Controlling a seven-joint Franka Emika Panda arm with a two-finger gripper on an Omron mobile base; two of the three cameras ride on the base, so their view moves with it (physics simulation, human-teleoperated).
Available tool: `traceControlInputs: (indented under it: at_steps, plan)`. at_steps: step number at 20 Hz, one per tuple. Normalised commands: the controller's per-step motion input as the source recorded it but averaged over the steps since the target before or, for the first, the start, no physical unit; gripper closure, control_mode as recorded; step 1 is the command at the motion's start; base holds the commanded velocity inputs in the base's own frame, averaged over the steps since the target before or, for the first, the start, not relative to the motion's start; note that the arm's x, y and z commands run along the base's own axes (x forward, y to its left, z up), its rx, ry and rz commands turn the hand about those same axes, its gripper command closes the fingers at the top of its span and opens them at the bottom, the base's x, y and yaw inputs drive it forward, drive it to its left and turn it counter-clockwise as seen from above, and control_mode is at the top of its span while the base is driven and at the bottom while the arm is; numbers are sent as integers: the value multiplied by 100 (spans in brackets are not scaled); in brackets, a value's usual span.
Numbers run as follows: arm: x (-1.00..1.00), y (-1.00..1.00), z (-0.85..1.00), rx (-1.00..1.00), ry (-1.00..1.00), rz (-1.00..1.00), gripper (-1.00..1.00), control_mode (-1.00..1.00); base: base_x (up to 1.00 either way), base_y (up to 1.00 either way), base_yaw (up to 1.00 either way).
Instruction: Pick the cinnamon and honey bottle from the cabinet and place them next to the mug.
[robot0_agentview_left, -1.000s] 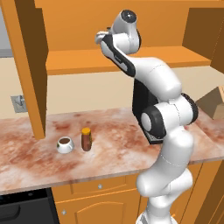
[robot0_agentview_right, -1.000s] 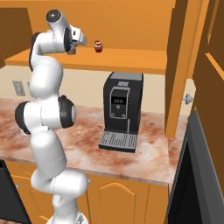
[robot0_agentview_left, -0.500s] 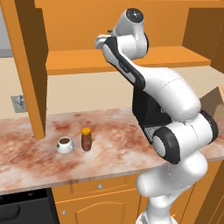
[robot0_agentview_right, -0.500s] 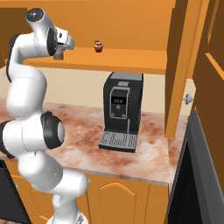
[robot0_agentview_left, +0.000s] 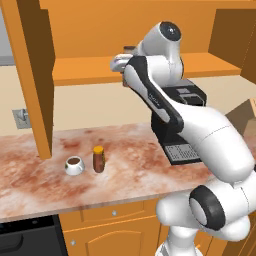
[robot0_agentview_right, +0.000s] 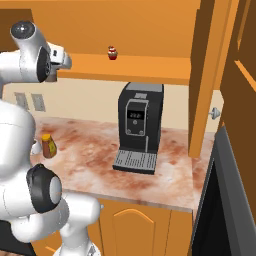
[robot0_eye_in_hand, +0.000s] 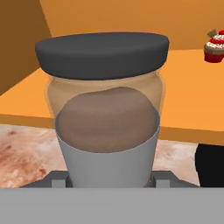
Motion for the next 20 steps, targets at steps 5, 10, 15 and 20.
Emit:
traceControlInputs:
  at_steps: [5, 10, 15, 20]
  plan:
    - [-60, 1, -34, 0, 0, 27, 100, -100, 0, 0, 0]
    - [-12, -1, -26, 0, 0, 42, 100, -100, 0, 0, 0]
    - [0, -9, -15, 0, 0, 52, 100, -100, 0, 0, 0]
    - [-12, 0, -13, -1, -2, 48, 100, -100, 0, 0, 0]
